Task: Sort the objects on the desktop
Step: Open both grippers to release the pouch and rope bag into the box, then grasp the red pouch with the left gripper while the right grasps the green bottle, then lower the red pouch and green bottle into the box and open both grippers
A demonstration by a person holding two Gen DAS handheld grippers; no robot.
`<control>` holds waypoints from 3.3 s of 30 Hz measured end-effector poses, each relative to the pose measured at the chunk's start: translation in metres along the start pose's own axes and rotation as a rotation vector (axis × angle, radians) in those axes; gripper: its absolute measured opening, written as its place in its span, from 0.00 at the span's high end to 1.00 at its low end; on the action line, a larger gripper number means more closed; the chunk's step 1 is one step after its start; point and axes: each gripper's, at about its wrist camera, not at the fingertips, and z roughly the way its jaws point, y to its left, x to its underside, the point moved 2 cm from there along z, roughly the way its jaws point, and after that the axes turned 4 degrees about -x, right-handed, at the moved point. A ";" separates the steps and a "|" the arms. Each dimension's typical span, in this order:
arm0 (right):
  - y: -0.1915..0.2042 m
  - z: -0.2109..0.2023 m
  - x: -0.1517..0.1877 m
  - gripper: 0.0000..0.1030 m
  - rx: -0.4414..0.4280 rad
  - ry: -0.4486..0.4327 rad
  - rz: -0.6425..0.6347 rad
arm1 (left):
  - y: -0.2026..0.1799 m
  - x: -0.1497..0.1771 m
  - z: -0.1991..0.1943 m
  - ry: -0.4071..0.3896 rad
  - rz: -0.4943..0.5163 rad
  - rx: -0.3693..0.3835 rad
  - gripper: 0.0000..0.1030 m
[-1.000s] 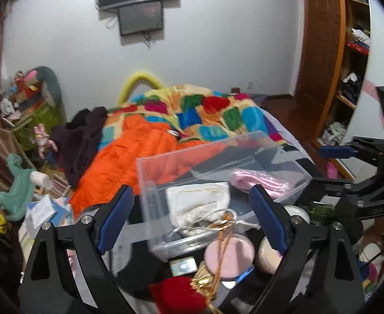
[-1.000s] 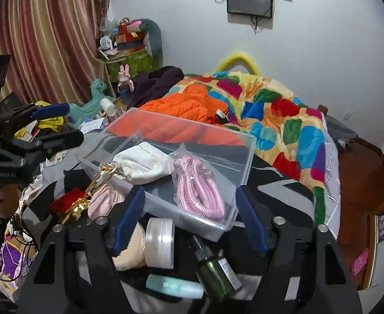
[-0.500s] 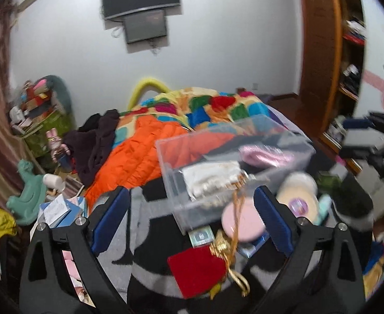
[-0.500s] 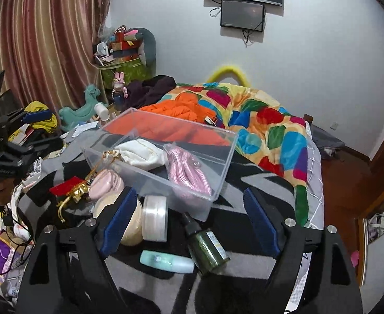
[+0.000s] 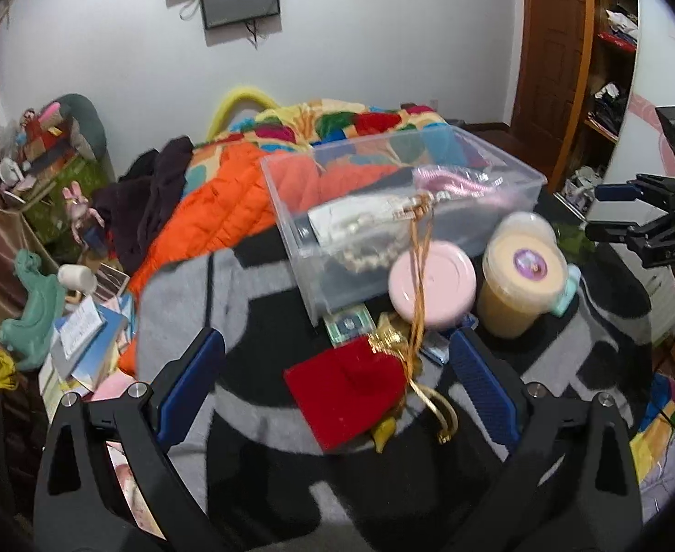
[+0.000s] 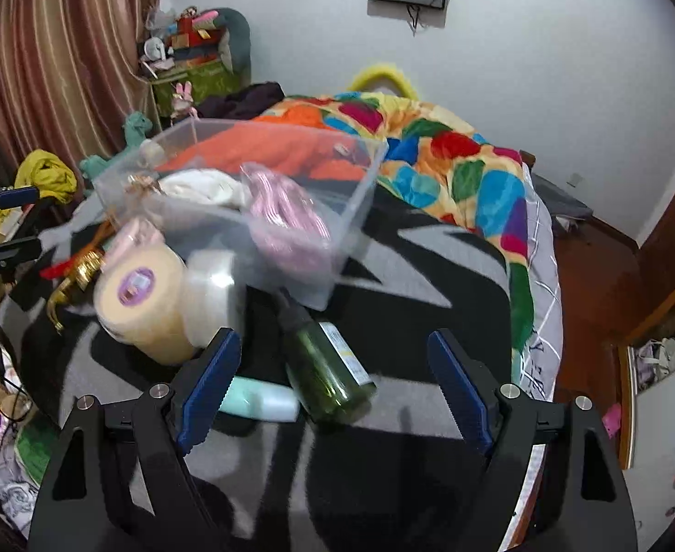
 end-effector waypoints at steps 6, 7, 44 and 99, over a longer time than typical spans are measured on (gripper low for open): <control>-0.006 0.012 0.008 0.21 0.017 0.030 -0.002 | -0.015 0.008 0.022 0.059 0.056 -0.019 0.04; -0.007 0.016 0.008 0.21 0.012 0.041 0.002 | -0.017 0.009 0.029 0.084 0.056 -0.012 0.04; -0.010 0.028 0.017 0.43 -0.115 0.047 0.063 | -0.015 0.017 -0.003 0.075 -0.004 0.112 0.18; -0.012 0.011 0.000 0.55 -0.163 -0.044 0.079 | 0.029 0.041 0.021 0.154 0.075 -0.234 0.83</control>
